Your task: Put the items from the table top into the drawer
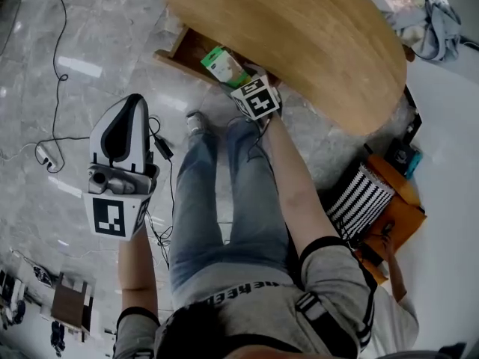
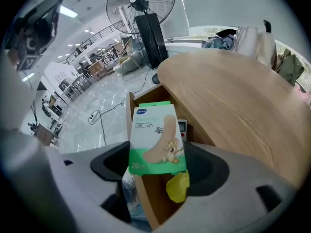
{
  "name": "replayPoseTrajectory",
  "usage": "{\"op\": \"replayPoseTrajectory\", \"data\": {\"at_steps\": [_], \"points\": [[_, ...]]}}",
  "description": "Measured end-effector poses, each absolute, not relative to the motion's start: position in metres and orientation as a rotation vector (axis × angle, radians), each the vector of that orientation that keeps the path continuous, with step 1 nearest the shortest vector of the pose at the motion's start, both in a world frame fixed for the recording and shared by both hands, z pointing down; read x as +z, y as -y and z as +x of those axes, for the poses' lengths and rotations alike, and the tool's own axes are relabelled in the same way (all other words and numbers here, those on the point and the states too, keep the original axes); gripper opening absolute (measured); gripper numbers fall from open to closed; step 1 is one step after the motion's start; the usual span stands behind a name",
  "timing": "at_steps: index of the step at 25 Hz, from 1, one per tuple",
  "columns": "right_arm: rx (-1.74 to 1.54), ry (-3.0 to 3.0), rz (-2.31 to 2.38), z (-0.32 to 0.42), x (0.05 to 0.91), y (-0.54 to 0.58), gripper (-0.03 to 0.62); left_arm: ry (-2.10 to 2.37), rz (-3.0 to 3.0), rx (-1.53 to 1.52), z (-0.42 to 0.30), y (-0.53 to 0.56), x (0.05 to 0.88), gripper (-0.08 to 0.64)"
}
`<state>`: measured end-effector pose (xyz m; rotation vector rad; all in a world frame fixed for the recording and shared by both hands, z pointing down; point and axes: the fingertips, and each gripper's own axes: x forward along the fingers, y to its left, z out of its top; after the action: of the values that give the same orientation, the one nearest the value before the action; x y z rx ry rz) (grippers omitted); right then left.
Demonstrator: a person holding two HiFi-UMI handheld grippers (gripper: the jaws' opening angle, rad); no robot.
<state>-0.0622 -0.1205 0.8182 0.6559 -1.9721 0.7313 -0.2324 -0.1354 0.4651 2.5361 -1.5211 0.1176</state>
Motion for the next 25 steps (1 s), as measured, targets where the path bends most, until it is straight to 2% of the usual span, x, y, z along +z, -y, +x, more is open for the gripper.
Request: {"op": "replayPoseTrajectory", "data": {"at_steps": [25], "points": [[0.895, 1.783, 0.898, -0.056, 0.855, 0.14, 0.354, 1.553, 2.481, 0.162, -0.261, 0.13, 0.487, 0.012]]}}
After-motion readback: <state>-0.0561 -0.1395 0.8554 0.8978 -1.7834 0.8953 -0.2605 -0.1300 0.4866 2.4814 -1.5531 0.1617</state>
